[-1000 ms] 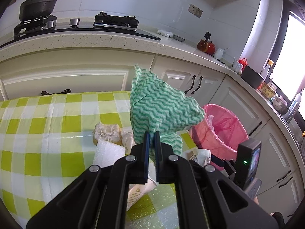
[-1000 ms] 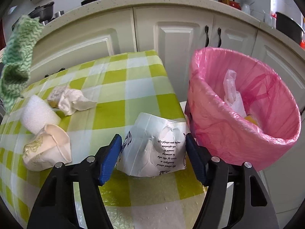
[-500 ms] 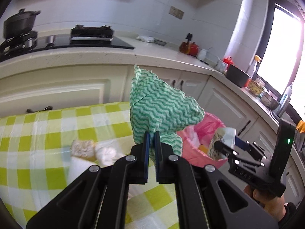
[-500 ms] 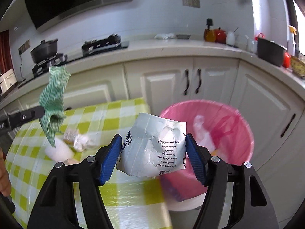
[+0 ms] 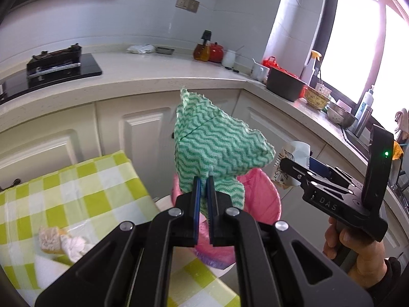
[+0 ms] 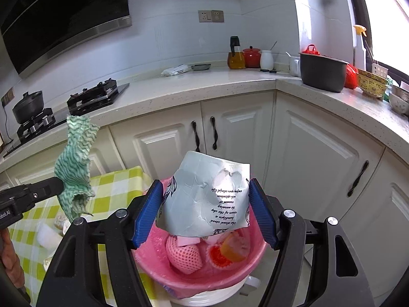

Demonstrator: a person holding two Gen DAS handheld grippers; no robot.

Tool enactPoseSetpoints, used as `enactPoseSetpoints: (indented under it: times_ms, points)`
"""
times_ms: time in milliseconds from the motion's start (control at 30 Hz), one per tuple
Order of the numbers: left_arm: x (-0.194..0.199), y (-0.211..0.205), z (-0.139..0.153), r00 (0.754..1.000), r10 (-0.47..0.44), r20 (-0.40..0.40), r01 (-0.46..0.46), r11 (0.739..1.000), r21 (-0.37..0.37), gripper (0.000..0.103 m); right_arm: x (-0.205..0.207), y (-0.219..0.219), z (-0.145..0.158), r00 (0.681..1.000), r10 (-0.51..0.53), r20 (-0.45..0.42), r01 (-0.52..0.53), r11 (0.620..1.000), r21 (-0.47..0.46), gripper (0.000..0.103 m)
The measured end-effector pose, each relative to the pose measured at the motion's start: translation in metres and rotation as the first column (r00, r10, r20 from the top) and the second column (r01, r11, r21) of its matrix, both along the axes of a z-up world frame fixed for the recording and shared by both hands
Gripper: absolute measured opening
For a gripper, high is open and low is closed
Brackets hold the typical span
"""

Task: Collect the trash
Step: 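Carry the cloth and paper bag over the pink bin and open both tools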

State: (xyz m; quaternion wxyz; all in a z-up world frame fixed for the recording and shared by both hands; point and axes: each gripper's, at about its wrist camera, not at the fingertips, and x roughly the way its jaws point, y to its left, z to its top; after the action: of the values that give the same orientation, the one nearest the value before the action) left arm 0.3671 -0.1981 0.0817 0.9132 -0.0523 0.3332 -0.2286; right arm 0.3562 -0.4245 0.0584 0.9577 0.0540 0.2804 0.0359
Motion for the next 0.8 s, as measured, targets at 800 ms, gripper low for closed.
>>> enactPoseSetpoints:
  times_ms: [800]
  points:
    - [0.032,-0.016,-0.028,0.998,-0.002,-0.064,0.002,1.000,0.013,0.021,0.025,-0.024,-0.014,1.000,-0.013,-0.024,0.013,1.000,0.005,0.075]
